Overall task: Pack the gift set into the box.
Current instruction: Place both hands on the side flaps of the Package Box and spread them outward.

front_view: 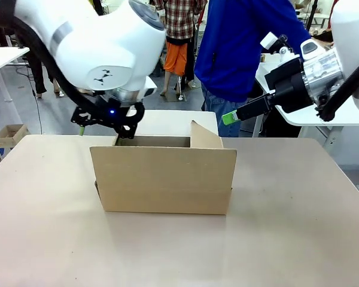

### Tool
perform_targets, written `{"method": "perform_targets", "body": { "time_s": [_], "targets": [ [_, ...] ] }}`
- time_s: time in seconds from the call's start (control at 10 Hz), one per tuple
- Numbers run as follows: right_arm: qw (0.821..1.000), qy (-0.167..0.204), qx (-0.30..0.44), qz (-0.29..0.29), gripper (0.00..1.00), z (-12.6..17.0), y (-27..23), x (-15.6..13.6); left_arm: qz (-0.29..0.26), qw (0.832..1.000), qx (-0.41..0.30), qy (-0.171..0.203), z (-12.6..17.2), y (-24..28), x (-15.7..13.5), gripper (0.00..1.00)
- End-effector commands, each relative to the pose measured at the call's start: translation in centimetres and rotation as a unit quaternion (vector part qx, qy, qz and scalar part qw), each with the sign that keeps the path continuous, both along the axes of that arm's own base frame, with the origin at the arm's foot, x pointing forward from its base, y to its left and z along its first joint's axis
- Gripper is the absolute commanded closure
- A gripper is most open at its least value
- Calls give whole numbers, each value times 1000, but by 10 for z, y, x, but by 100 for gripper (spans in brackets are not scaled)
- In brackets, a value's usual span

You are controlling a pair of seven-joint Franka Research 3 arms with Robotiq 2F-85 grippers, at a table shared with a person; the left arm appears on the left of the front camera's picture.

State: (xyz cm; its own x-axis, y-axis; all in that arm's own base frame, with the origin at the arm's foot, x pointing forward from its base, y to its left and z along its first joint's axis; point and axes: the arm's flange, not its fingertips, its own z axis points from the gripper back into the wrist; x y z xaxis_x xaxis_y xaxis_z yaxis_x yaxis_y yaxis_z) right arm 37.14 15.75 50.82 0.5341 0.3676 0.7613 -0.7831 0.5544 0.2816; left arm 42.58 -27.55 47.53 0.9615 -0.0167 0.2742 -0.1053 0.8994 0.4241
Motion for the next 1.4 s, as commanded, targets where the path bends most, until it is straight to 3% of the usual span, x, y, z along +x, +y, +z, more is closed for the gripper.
{"method": "perform_targets", "body": {
  "time_s": [0.0, 0.3, 0.7, 1.0, 1.2, 1.3],
  "targets": [
    [1000, 0, -1, 0, 0, -1, 1, -3, -10, 999, -37, 19, -2, 34, 6, 0],
    [1000, 0, -1, 0, 0, -1, 1, -3, -42, 991, -117, 53, -4, 81, 30, 0],
    [1000, 0, -1, 0, 0, -1, 1, -3, -60, 958, -263, 100, -9, 157, 30, 0],
    [1000, 0, -1, 0, 0, -1, 1, -3, -130, 908, -373, 138, -38, 201, 30, 0],
    [1000, 0, -1, 0, 0, -1, 1, -3, -161, 861, -458, 151, -68, 232, 30, 0],
    [1000, 0, -1, 0, 0, -1, 1, -3, -130, 909, -377, 122, -39, 202, 32, 0]
  ]
}}
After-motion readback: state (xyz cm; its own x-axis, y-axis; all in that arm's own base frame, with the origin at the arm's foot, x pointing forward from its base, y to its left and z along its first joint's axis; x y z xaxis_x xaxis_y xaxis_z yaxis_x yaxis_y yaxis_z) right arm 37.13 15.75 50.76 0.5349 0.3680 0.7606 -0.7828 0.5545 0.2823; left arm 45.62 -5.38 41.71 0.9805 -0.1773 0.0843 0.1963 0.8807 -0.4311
